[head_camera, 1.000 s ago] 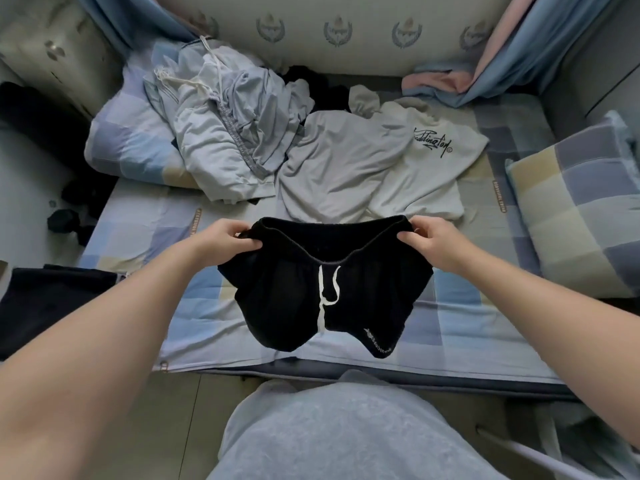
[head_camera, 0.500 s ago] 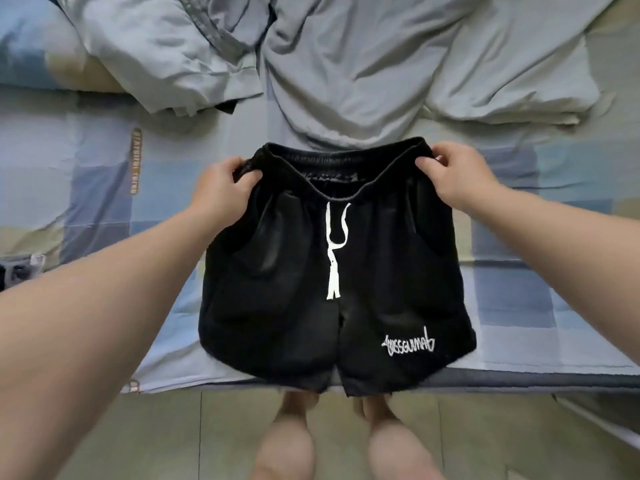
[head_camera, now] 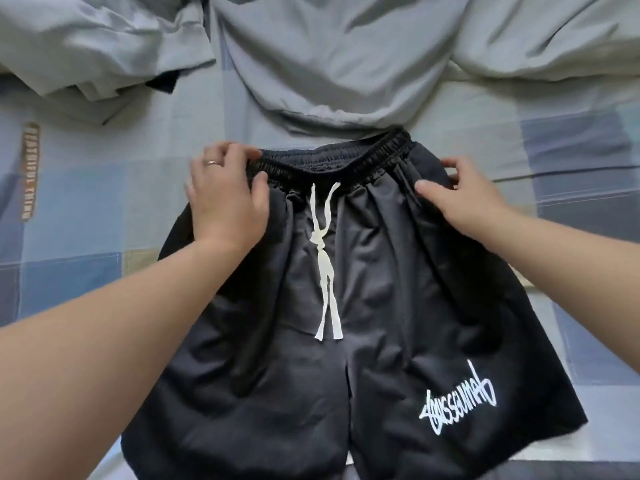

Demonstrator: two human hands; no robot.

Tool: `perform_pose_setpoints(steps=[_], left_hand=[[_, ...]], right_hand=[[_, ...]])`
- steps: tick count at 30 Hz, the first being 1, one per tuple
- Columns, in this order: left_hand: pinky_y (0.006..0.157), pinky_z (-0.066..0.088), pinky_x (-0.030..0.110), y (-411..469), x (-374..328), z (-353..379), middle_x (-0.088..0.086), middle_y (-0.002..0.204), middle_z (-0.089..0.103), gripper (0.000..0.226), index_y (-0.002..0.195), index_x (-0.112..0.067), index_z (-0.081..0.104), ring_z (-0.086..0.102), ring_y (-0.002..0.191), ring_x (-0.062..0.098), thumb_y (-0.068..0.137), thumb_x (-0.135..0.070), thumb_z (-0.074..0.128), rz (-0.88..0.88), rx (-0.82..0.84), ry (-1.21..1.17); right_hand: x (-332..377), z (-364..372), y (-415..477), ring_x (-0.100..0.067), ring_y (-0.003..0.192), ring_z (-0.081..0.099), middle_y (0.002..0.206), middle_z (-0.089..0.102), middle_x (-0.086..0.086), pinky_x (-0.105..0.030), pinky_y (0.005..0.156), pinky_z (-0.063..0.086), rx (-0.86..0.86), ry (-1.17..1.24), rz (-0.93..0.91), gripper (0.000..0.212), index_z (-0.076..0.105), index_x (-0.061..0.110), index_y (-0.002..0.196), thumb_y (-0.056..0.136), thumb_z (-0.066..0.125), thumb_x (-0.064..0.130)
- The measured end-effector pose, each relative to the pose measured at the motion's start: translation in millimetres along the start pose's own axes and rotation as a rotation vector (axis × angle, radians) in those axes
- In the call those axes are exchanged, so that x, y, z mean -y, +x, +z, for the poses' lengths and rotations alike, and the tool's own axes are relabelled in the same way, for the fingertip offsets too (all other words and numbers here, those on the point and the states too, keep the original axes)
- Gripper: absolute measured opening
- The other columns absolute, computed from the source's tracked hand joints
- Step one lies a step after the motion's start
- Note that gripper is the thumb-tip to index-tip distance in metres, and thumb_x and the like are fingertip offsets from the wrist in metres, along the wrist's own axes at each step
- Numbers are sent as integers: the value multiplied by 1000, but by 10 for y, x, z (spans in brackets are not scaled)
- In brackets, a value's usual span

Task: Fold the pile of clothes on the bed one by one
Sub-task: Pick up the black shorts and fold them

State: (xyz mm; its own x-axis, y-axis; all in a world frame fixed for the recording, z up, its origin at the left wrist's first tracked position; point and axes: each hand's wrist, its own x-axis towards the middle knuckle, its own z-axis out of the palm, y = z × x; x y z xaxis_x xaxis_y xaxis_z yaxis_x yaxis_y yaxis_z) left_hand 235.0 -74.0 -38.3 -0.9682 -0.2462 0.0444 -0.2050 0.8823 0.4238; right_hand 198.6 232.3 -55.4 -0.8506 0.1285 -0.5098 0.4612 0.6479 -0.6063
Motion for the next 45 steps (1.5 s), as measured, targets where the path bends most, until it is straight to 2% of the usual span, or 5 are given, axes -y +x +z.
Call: perform_pose_setpoints(steps=[5,9,14,30,45], left_hand=[[84,51,43,-149,-864,142,-10,95,58,25,123,-29,56,57,90,15,99,-27,52,212,529,-163],[85,49,43,-120,-1481,509,2,108,65,46,146,-38,35,61,102,28,101,-38,47,239,688,-60],[104,40,43,112,-1920,1058,10,147,51,56,154,-35,28,50,130,37,101,-47,42,51,683,30],[70,35,29,-107,-1851,515,0,99,53,10,97,-15,48,47,87,20,87,-15,48,-158,491,-113],[87,39,22,7,386,-725,-3,129,57,70,129,-28,55,52,109,16,75,10,35,-123,529,-202]], right_hand=[[-491,-322,-472,-23,117,60,132,59,-1,-47,104,48,164,-41,109,94,47,26,138,57,72,66],[-743,-461,-755,-17,108,58,119,58,6,-34,91,44,268,-66,171,59,48,23,130,82,78,41],[-1151,-414,-872,-21,110,62,122,65,6,-40,95,50,311,-153,167,53,53,29,128,82,76,41],[-930,-482,-2052,-25,85,55,87,59,9,-39,73,47,239,-247,75,19,52,21,112,98,58,32],[1029,1679,-3083,-30,104,58,117,64,-3,-43,88,50,524,-109,-138,33,42,38,134,102,50,35]])
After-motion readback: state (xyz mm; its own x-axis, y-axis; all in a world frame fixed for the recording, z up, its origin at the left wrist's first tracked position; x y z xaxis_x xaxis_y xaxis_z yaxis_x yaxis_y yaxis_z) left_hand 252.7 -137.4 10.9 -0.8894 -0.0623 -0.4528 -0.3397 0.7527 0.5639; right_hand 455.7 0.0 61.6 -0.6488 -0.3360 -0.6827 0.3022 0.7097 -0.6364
